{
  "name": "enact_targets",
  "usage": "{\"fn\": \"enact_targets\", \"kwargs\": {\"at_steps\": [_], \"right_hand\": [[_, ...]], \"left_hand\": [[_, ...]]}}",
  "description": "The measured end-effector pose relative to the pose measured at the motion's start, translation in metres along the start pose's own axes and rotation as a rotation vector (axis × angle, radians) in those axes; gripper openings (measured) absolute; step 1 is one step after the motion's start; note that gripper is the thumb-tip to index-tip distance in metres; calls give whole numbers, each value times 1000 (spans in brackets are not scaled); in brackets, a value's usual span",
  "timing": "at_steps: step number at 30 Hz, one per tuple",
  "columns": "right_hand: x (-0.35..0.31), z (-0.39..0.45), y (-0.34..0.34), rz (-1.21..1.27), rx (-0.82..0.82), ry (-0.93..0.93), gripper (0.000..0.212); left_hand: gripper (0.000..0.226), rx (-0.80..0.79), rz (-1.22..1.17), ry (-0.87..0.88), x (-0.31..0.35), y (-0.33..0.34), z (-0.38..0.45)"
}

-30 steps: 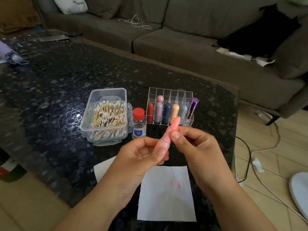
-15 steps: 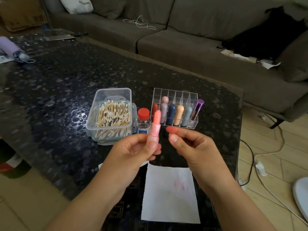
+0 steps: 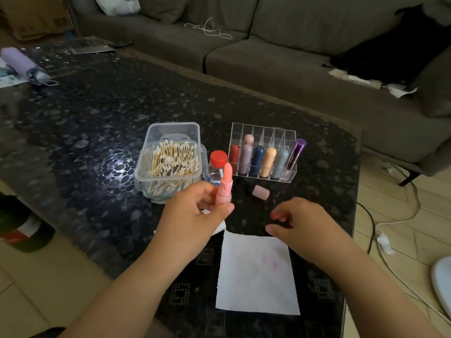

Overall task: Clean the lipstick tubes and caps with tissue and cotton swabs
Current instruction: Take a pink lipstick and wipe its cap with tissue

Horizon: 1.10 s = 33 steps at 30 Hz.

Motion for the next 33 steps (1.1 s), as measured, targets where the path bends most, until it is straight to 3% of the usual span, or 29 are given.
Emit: {"fn": "enact_targets", "kwargs": {"at_steps": [5, 11, 13, 17, 19, 30, 33], "right_hand": [[2, -13, 4, -102, -165, 93, 38], [0, -14, 21, 166, -58, 122, 37], [4, -17, 12, 276, 65, 119, 32], [14, -29, -29, 505, 493, 49, 9], [12, -30, -40, 616, 566, -13, 9], [-16, -23, -36, 1305, 335, -199, 11], [-22, -26, -40, 1460, 306, -244, 14]], "left_hand": [[12, -7, 18, 36, 2, 5, -7], [10, -19, -41, 19, 20, 24, -13], [11, -43, -87, 27, 27, 32, -16], [9, -101, -109, 43, 32, 42, -16], [11, -123, -99, 53, 33, 44, -14], [15, -242, -232, 102, 45, 49, -14], [25, -247, -271, 105, 46, 49, -17]]}}
Point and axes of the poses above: each hand's wrist, its own z-axis towards the middle knuckle, its own y-axis out of the palm, x = y × z, the point moved 4 cm from there along z, towards the middle knuckle, and after that the axes turned 9 degrees about -y, right-handed, at the moved point
